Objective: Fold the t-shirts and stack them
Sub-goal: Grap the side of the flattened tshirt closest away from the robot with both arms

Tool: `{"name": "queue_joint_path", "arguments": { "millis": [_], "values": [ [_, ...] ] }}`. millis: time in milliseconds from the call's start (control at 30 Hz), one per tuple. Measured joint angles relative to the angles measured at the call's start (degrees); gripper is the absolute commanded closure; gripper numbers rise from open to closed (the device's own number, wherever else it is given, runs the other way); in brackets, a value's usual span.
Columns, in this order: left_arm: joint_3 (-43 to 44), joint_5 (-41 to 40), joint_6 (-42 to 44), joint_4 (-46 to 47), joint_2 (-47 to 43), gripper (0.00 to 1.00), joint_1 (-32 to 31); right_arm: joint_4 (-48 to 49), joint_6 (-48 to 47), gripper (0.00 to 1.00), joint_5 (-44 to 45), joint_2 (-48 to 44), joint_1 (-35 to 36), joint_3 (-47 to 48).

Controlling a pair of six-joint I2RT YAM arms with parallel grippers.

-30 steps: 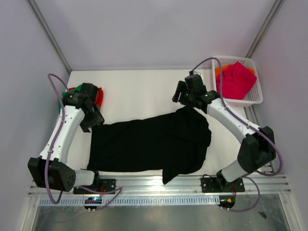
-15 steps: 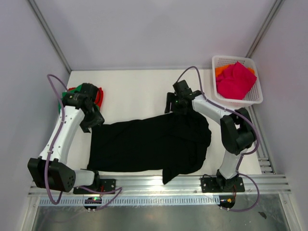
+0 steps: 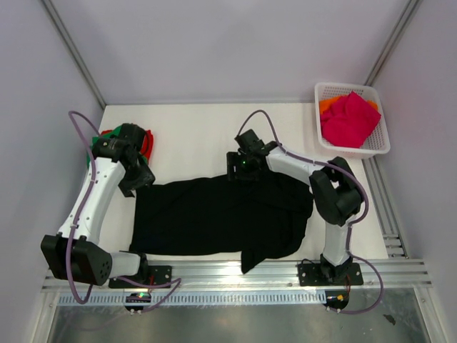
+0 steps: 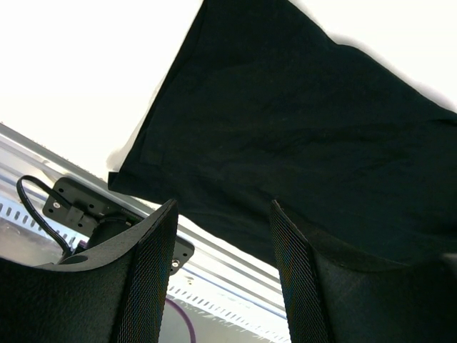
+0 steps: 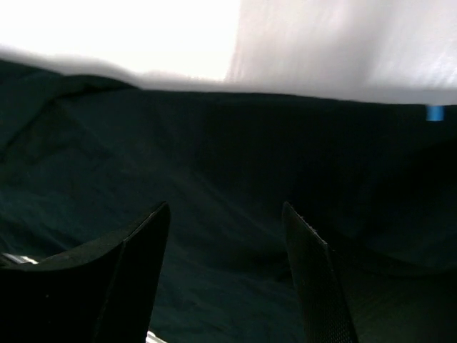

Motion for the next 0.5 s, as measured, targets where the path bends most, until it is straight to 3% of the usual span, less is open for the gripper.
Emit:
{"name": "queue_joint_path", "arguments": {
  "millis": [300, 500],
  "values": [
    [0.00, 0.02, -0.04, 0.00, 0.00, 0.43, 0.00, -0.42, 0.20, 0.32, -0.92, 5.07, 1.20, 2.84],
    [0.00, 0.04, -0.02, -0.02, -0.17, 0.43, 0.00, -2.75, 0.33, 0.32, -0.42, 9.03, 1.11, 9.57]
  ]
}}
